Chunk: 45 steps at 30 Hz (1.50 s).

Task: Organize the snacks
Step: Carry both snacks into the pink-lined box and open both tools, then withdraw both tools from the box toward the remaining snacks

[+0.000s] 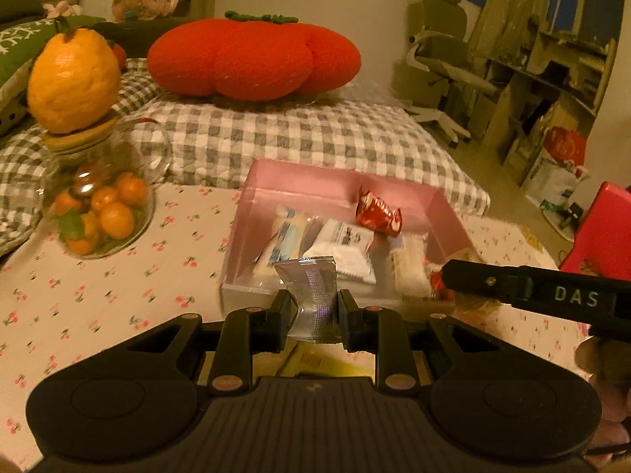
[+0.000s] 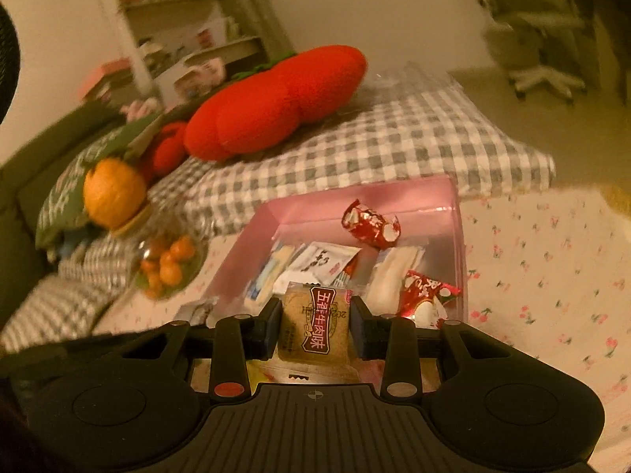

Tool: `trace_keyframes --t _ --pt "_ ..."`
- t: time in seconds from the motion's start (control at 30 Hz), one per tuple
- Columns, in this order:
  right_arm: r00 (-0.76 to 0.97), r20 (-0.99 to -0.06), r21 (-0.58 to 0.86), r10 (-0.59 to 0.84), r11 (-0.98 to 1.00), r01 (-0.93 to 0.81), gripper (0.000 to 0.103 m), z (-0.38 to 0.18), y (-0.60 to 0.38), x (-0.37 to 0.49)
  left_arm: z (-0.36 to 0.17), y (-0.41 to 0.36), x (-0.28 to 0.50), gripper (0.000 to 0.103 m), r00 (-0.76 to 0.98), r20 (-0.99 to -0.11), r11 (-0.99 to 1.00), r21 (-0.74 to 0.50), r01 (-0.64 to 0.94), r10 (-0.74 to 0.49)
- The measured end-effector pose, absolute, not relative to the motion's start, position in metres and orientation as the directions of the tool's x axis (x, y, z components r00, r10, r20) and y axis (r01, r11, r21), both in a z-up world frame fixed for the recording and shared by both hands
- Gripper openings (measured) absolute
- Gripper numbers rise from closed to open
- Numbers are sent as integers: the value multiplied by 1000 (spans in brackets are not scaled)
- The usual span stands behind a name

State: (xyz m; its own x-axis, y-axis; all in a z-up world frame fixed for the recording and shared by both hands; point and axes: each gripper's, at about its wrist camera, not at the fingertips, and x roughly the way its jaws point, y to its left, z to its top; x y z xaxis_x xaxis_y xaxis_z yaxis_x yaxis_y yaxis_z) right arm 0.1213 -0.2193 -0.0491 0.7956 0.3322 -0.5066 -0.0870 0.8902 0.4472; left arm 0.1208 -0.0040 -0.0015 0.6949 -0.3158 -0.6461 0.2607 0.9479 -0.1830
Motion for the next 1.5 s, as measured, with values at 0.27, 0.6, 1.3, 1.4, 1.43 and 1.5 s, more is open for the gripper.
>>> trace_keyframes --t 0.27,0.6,1.3,1.4,1.43,1.5 --pt "800 -513 515 311 857 -3 35 -66 -225 145 -14 -13 145 23 702 -639 949 -197 245 -314" --pt "801 -510 535 312 845 12 36 -75 -220 153 -27 -23 156 24 698 -657 959 -190 211 -284" --pt "799 -520 510 301 860 7 67 -64 -222 140 -19 -21 145 62 713 -656 967 -132 218 -250" --pt "796 -523 500 304 866 -3 67 -62 -222 136 -18 -21 142 66 707 -662 967 -133 217 -249" --pt "793 -527 496 307 868 -6 67 -61 -222 135 -18 -21 141 68 707 -663 967 -128 219 -248" --pt "787 -533 487 309 873 -13 68 -59 -221 133 -17 -21 138 70 707 -664 968 -118 223 -243"
